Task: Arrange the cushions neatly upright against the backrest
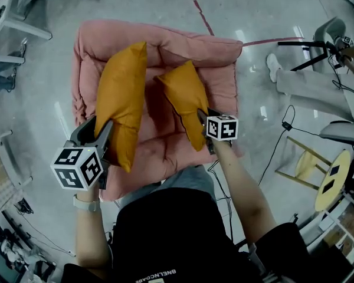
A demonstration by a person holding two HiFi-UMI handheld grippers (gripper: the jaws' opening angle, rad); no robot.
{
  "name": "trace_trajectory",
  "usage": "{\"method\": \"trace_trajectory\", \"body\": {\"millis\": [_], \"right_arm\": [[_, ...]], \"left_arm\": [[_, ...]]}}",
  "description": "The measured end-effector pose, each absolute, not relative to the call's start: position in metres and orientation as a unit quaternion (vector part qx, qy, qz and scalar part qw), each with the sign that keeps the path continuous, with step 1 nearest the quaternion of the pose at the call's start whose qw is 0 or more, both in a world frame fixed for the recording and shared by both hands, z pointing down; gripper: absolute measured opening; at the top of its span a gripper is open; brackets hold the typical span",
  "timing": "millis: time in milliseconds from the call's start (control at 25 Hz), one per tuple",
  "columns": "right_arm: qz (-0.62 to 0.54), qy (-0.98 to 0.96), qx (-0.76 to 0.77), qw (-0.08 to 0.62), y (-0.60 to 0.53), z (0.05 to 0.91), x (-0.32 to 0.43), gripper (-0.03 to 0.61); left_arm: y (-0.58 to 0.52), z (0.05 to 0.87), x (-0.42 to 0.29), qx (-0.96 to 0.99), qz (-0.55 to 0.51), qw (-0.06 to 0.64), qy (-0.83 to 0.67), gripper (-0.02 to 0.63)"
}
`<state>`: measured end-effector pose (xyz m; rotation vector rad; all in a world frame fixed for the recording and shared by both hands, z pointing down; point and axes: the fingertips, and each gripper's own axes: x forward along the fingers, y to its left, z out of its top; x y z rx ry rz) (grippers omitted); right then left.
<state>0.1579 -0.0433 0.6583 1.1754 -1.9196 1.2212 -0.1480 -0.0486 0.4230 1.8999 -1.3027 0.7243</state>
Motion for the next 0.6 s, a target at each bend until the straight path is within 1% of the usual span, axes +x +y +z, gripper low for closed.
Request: {"method": "trace_trajectory", "body": {"millis": [200,320,400,600], "right_arm": [[0.557,-0.656,0.479,0.171,-0.041,0.671,0.127,0.115],[0.58,-0.63,0.502,0.119,-0.046,0.68,0.114,0.114],[0.584,-0.626,0.505,0.112,-0.05,0.688,0.102,0.112],[0.591,-0.616,0.506,0.127,-0.057,0.71,0.082,0.11]], "left_arm": [[-0.051,0.428,-0.15,0.74,0.276,0.363,-0.494,0.199],[-0.051,0.43,-0.151,0.743,0.276,0.365,-0.488,0.2],[-0.05,0.43,-0.152,0.745,0.279,0.365,-0.484,0.201],[-0.052,0.43,-0.153,0.746,0.277,0.37,-0.479,0.202]]}}
